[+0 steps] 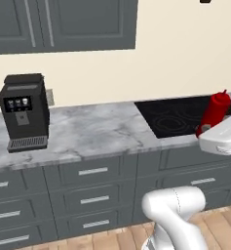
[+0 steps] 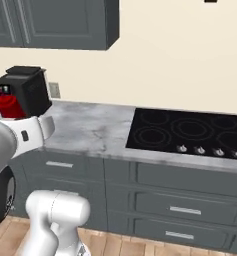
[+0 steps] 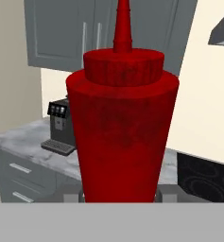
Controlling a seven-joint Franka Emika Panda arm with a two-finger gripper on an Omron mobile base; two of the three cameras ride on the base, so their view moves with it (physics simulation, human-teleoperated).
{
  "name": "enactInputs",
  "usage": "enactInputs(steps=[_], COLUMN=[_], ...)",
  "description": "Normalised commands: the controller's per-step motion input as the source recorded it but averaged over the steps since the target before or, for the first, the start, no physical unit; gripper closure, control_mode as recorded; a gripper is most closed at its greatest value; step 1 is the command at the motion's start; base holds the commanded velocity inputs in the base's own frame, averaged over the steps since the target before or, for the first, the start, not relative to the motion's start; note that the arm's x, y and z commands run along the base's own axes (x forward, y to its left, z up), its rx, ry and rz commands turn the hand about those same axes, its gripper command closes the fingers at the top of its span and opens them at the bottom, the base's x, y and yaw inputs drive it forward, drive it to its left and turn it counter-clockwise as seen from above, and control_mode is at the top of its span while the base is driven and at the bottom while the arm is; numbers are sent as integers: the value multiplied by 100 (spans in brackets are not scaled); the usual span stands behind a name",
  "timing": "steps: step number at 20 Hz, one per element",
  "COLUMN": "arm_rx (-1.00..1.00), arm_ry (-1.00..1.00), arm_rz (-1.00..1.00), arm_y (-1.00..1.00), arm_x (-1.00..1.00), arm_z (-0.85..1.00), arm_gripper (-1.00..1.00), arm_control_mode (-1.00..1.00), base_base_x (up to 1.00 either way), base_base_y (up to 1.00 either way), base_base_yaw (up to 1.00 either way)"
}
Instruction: Take 2 condiments from the cabinet and move them on the counter near the stove.Make sure the condiments are lined up with each other, next to each other.
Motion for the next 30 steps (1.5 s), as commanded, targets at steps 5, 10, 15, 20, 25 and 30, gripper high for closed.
enactInputs(steps=[5, 10, 15, 20, 25, 30], arm_rx=[0, 0, 0, 0, 0, 0], arm_ry=[0, 0, 0, 0, 0, 0], arm_rz=[0, 0, 0, 0, 0, 0], arm_y=[0, 0, 0, 0, 0, 0], arm_x=[0, 0, 0, 0, 0, 0], arm_z=[0, 0, 0, 0, 0, 0], arm_gripper=[100, 100, 100, 100, 100, 100], arm_control_mode=[100, 100, 100, 100, 100, 100], base_base_x=[60, 72, 62, 45, 37, 4], base_base_y=[33, 32, 41, 38, 18, 0], base_base_yaw=[-1, -3, -4, -1, 0, 0])
